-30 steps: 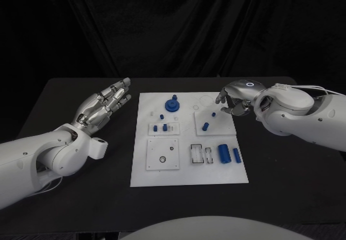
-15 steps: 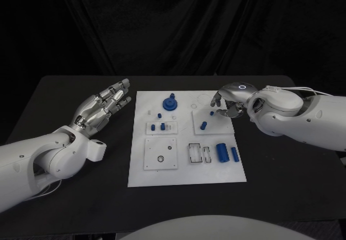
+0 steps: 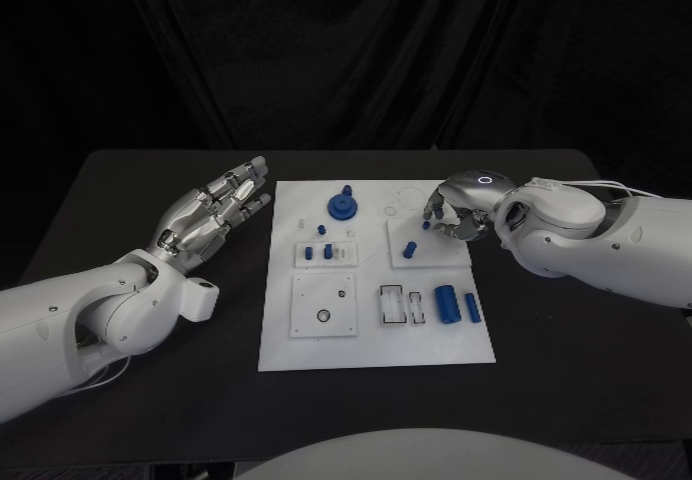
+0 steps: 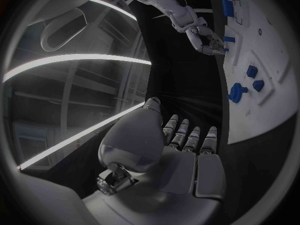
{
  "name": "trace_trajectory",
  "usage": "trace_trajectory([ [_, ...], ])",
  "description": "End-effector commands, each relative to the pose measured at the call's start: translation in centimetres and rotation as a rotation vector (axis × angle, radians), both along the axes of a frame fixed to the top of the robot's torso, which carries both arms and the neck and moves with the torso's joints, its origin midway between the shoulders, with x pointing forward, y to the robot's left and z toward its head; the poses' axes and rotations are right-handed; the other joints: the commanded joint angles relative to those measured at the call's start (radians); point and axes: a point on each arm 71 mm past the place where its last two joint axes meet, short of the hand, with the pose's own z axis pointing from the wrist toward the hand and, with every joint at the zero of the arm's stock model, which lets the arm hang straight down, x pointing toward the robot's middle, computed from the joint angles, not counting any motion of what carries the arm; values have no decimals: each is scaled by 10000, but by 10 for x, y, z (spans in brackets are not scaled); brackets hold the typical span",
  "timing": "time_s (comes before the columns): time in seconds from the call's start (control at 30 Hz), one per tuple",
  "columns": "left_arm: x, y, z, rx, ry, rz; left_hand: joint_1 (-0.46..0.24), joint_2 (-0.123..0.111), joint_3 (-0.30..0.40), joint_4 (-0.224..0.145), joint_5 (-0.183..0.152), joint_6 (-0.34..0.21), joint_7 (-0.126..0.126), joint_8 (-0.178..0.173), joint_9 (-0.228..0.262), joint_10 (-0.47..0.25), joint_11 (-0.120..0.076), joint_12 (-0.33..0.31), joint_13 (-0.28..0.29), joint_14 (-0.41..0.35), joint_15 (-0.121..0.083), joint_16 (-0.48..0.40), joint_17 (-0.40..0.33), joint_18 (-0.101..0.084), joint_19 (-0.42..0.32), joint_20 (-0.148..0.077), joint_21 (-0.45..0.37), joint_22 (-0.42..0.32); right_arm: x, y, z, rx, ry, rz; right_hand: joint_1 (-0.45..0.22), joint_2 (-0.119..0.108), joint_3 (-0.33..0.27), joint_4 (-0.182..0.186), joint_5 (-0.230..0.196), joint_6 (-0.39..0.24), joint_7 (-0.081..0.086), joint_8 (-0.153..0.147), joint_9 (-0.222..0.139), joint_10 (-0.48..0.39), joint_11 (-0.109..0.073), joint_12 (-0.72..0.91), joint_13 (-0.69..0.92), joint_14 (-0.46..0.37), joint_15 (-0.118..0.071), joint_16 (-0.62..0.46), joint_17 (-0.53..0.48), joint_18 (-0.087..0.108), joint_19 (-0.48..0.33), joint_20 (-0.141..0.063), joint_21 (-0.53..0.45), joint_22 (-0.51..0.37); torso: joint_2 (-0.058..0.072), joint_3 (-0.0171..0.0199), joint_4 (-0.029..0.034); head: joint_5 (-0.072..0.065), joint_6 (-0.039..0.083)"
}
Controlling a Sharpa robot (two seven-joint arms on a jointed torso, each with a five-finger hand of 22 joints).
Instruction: Assemble the parts on the task board
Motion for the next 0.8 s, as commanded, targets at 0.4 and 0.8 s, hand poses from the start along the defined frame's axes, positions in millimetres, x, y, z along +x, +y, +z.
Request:
trace_trajectory([
  [0.4, -4, 0, 10, -1097, -1270, -186, 235, 26, 43, -92, 132, 10, 12, -14, 10, 26, 158, 140, 22, 185, 169, 98, 58, 206, 25, 133, 1, 46, -1, 7, -9, 151, -112, 329, 89, 5, 27, -156, 512, 150, -25, 148, 124, 262, -42, 33, -107, 53, -94, -133, -156, -8, 196, -47, 147, 372, 14, 5, 18, 22, -97],
  [0.8, -3, -1, 6, -1046, -1113, -250, 389, 28, 101, -169, 224, 147, 161, 9, 29, 25, 219, 213, 26, 302, 284, 152, 84, 197, 72, 179, 22, 61, 1, 14, -12, 427, -201, 590, 84, 78, 37, -185, 518, 203, 93, 202, 193, 402, -85, 79, -146, 135, -78, -109, -187, -37, 320, -48, 286, 404, 6, 12, -1, 31, -158],
])
